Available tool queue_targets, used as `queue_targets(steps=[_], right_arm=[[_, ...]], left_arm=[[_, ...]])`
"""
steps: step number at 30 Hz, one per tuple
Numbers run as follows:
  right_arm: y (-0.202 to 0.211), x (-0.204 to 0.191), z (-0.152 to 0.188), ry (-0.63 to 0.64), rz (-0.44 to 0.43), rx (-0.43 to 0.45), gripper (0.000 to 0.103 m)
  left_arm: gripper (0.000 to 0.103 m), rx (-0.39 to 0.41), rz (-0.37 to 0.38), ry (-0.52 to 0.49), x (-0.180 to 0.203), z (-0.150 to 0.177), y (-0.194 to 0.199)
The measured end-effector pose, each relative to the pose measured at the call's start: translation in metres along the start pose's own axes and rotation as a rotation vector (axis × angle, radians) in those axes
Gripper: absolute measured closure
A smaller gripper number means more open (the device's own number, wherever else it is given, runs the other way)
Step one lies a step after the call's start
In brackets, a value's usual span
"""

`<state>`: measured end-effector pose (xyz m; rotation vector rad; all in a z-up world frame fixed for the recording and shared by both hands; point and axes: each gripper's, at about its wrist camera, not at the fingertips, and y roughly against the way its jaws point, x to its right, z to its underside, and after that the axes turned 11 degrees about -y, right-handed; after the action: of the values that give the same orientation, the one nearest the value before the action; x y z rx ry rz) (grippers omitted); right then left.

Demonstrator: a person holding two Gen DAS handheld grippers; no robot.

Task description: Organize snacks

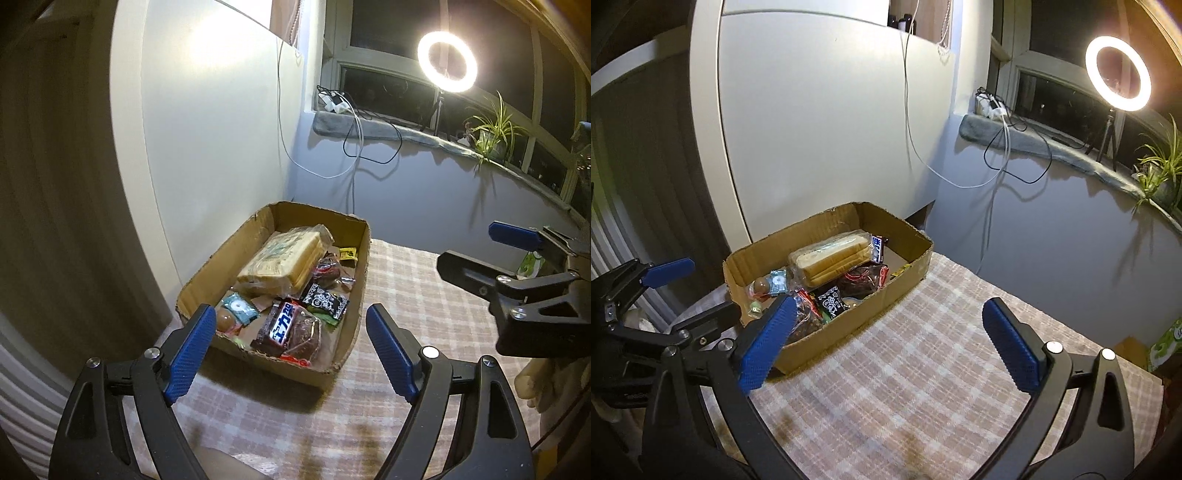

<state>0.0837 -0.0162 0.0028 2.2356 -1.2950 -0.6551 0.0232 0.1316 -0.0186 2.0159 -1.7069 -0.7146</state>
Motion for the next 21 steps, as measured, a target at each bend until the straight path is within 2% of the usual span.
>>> queue_targets(steps=[21], right_arm=[[0.017, 0.019, 0.016, -0.040, 0.020, 0.001, 0.000]], left_arm=[[0.019, 0.015, -0.013, -0.004, 0.014, -0.001, 0.012]])
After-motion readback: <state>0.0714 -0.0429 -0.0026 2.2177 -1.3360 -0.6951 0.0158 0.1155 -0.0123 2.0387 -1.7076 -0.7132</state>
